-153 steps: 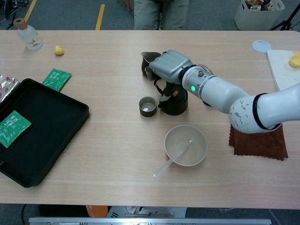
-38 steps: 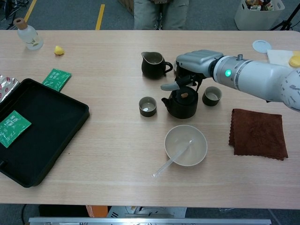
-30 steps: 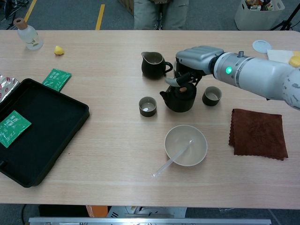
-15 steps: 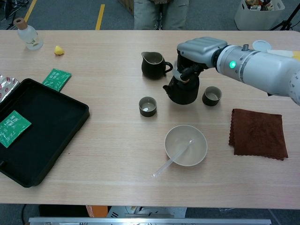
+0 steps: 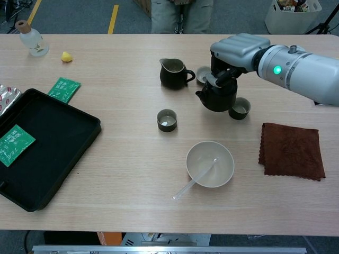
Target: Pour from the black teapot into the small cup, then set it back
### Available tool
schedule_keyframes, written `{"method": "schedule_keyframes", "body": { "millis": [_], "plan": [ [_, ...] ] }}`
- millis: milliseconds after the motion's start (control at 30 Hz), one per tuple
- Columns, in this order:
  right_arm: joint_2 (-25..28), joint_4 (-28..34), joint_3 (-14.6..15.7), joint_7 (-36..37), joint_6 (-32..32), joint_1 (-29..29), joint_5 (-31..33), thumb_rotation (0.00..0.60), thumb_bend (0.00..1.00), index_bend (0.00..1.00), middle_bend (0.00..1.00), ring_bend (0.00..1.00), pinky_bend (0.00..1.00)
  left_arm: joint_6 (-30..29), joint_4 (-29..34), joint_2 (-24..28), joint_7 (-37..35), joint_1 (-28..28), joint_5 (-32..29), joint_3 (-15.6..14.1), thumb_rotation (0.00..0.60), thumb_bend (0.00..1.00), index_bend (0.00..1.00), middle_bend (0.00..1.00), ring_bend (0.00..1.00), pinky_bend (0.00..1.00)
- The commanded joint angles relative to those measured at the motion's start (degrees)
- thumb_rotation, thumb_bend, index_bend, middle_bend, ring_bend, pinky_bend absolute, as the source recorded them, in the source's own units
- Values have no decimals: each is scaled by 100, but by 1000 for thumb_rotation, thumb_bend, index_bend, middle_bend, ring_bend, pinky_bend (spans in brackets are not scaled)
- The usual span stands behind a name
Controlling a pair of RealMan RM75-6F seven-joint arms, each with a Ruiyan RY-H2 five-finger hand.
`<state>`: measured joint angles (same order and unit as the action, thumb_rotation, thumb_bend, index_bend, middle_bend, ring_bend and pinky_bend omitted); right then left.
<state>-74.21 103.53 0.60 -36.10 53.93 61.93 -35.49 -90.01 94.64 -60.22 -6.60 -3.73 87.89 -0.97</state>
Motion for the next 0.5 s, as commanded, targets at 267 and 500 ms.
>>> {"method": "schedule_keyframes", "body": {
  "millis": [267, 500],
  "plan": [
    [467, 1, 250, 55, 49, -339, -365, 373, 527, 921, 865, 793, 184, 39, 29, -28, 59, 34, 9, 3, 600, 296, 113, 172, 101, 90],
    [746, -32, 386, 185, 45, -615, -774, 375, 527, 921, 866, 792, 184, 70, 75, -49, 131, 60, 2, 8, 600, 295, 113, 173, 101, 90]
  ]
}}
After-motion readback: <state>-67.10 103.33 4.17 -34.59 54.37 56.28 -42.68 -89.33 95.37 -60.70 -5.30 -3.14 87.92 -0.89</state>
